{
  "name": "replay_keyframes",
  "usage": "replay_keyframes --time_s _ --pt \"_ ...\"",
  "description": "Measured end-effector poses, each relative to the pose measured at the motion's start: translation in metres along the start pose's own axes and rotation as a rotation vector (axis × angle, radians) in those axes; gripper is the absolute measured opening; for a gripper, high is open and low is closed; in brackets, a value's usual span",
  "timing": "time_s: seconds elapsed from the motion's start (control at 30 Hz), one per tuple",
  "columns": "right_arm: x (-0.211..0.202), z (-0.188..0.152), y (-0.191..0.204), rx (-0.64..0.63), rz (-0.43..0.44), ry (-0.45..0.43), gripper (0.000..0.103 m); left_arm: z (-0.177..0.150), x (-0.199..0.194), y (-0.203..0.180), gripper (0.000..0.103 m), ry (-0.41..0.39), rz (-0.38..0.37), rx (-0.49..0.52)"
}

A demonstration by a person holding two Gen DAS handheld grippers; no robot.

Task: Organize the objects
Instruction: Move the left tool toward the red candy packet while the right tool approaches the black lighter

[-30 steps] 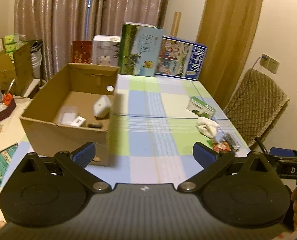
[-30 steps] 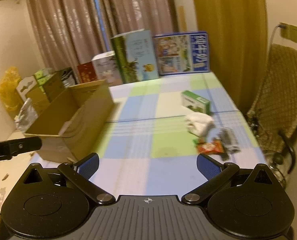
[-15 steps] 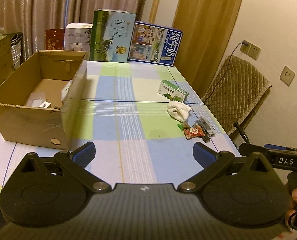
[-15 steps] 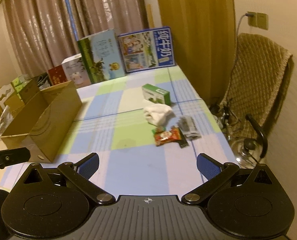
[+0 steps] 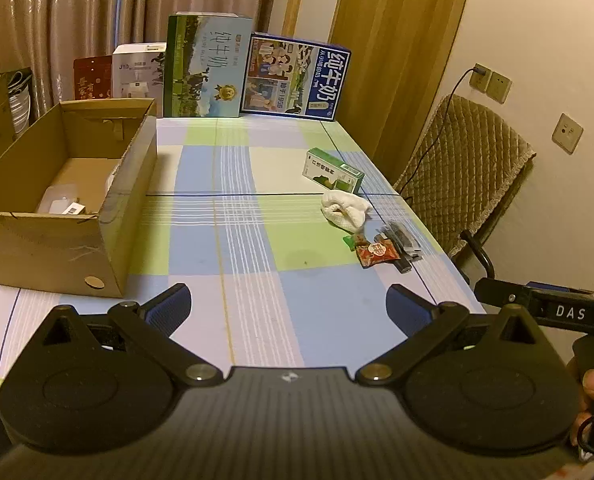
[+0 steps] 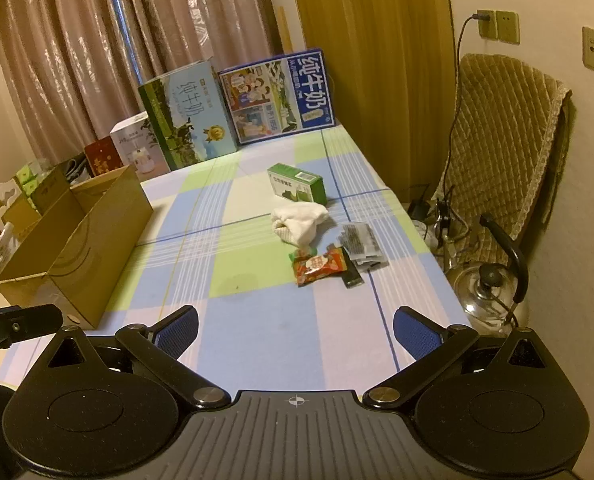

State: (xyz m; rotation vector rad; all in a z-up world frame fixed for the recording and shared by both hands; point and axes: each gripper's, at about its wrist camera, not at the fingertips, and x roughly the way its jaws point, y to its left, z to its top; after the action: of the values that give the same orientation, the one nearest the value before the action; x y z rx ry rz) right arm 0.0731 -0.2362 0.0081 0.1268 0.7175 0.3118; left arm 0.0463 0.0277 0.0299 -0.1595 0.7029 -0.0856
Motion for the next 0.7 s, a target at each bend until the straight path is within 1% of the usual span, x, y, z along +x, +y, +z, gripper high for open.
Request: replay_keyframes --time_s 0.7 --pt "0.0046 -0.0014 0.0004 -0.002 -0.005 0.001 0.101 -0.0013 0.0047 -0.0014 0.102 0.008 -0.008 0.008"
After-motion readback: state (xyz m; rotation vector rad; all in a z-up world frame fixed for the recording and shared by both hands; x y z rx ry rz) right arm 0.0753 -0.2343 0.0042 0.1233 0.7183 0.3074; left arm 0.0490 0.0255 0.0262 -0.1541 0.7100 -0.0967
